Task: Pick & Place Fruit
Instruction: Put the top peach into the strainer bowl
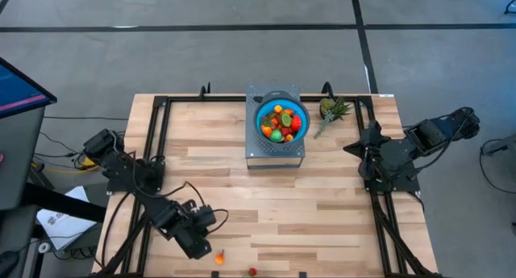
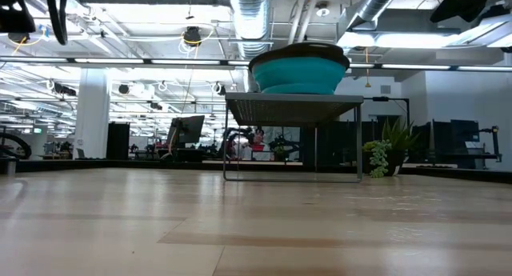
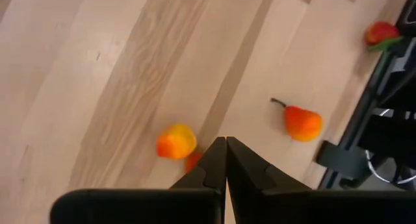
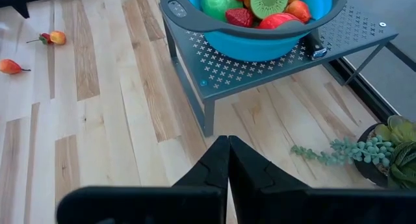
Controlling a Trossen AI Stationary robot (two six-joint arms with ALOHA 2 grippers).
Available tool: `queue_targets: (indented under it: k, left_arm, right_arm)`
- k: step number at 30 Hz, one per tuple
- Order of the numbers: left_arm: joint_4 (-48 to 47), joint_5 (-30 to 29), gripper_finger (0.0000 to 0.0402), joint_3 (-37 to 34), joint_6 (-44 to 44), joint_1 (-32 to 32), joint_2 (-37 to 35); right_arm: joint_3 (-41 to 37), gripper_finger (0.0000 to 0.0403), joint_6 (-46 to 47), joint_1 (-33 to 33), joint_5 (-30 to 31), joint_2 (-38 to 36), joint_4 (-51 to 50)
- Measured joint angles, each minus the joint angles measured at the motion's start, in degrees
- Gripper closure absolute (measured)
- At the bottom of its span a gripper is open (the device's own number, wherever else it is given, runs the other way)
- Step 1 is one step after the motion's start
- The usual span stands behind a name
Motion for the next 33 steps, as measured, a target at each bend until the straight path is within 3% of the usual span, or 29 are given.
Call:
queue_targets:
  k: [14, 19, 25, 33]
  left_arm:
    - [0.4, 0.8, 0.0400, -4.3, 0.4, 0.0, -0.1]
    - [0.5, 3.1, 0.0393, -5.5, 5.0, 0.1, -0.1]
    - [0.7, 4.6, 0.0332, -5.6, 13.8, 0.2, -0.1]
    - [1.3, 4.7, 0.0206, -5.6, 31.4, 0.2, -0.1]
  right_arm:
    - [0.0, 0.0403, 0.8, 0.0, 0.0, 0.0, -3.1]
    - [0.0, 0.0403, 2.4, 0.0, 0.0, 0.0, -3.6]
    - [0.0, 0.0403, 1.9, 0.0, 0.0, 0.0, -3.8]
    - [0.0, 0.0403, 2.0, 0.0, 0.0, 0.0, -5.0]
